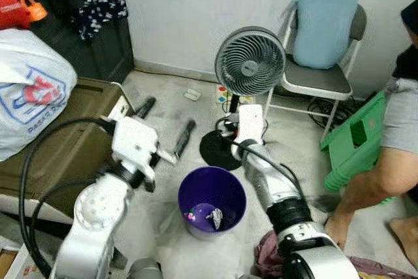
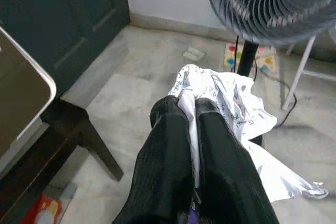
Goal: Clean up the room
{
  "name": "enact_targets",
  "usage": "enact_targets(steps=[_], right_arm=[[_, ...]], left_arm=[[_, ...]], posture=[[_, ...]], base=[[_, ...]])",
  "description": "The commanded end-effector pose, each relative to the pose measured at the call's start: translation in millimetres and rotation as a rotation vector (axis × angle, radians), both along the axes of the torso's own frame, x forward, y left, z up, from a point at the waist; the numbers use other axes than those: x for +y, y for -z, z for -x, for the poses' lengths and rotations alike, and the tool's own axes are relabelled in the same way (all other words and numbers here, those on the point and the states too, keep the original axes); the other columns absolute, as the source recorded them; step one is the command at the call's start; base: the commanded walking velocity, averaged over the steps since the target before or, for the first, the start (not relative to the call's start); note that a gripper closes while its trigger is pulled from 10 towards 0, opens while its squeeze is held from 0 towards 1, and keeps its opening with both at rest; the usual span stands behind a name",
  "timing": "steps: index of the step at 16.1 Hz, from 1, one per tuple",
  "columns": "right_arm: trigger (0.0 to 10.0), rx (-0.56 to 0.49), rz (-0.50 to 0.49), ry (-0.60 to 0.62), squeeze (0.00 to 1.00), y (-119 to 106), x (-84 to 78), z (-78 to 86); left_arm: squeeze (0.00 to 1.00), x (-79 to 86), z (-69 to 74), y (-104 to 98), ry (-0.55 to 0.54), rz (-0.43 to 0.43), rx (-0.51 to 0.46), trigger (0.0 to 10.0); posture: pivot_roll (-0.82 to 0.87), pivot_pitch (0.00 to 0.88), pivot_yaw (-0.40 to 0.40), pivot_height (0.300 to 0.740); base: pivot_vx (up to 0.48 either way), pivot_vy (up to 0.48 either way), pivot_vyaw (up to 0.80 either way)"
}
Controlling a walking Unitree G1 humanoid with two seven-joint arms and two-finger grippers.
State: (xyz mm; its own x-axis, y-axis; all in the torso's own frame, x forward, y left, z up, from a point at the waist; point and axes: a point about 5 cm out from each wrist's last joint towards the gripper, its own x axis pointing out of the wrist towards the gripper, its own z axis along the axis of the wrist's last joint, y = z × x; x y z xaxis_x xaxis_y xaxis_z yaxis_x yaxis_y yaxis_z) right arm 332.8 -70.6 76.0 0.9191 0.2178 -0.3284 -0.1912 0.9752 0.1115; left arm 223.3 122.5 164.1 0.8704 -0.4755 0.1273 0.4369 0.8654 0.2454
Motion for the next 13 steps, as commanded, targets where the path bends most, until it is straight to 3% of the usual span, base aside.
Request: enact_targets(steps=[1,3,5,7,10,13], right_arm=[[10.0,0.001,0.013,0.005,0.0,-2.5,4.8,-2.8],[10.0,0.029,0.005,0.005,0.0,3.0,16.4,2.3],[10.0,0.059,0.005,-0.002,0.0,11.6,25.7,11.4],[10.0,0.09,-0.004,-0.005,0.0,18.5,31.2,18.6],[10.0,0.132,-0.004,-0.02,0.0,30.1,40.7,31.9],[10.0,0.168,0.011,-0.02,0.0,40.0,44.0,41.5]], left_arm=[[0.0,-5.3,5.7,2.2,0.025,-0.073,0.005,10.0],[0.0,-5.2,12.6,18.3,-0.026,-0.223,0.035,10.0],[0.0,0.0,13.0,34.0,-0.101,-0.264,0.077,10.0],[0.0,0.6,13.0,47.6,-0.088,-0.311,0.123,10.0],[0.0,-15.9,16.2,64.3,0.029,-0.386,0.163,10.0],[0.0,-26.1,19.1,73.9,0.054,-0.399,0.185,10.0]], posture=[[0.14,0.0,-0.051,0.74],[0.16,0.007,-0.034,0.74],[0.18,0.038,-0.019,0.74],[0.18,0.048,-0.014,0.74],[0.18,0.082,0.006,0.74],[0.18,0.116,0.029,0.74]], base=[[0.0,0.0,0.0],[0.0,0.0,0.0],[0.0,0.0,0.0],[0.0,0.0,0.0],[0.0,0.0,0.0],[0.0,0.0,0.0]])
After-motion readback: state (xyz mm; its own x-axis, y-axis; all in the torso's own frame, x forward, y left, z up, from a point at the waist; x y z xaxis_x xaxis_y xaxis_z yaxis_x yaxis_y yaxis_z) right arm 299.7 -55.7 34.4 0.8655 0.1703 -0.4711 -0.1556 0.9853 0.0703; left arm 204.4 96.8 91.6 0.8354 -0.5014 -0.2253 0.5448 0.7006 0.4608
